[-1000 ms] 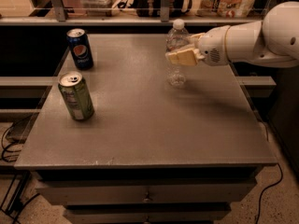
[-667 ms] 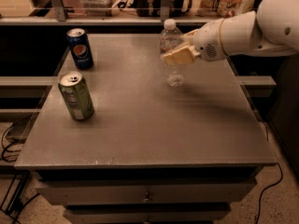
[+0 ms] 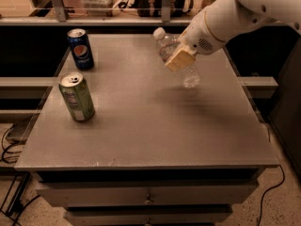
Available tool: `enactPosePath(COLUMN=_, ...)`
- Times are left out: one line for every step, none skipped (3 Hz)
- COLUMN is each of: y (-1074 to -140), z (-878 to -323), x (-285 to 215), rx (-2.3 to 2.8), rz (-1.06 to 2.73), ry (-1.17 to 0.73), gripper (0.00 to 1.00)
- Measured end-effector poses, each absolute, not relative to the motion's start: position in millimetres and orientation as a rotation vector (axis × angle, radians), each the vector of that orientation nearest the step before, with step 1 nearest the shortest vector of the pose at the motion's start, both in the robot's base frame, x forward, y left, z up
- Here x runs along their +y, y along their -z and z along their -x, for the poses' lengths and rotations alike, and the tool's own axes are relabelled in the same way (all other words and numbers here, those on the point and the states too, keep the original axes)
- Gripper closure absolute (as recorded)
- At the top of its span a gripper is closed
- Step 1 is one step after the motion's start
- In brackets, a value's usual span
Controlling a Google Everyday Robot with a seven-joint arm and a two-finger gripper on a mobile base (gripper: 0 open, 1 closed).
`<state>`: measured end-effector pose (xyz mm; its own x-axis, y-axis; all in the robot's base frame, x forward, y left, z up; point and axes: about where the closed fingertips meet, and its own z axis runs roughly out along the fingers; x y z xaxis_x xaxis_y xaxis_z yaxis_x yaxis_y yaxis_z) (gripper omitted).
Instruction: Knock water bottle over
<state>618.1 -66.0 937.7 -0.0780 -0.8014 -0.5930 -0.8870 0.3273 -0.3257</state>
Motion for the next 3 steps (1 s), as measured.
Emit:
enactPosePath(y=-923, z=-613, x=-72, rx=1.951, rz=1.671, ry=0.028, gripper=1.00)
enactPosePath(y=-906, z=-612, x=-78, rx=1.985, rz=1.817, ry=0.157, gripper=0.82)
enactPosePath(y=-889, z=-607, x=-77, rx=2.002, rz=1.916, ry=0.200, gripper=0.58)
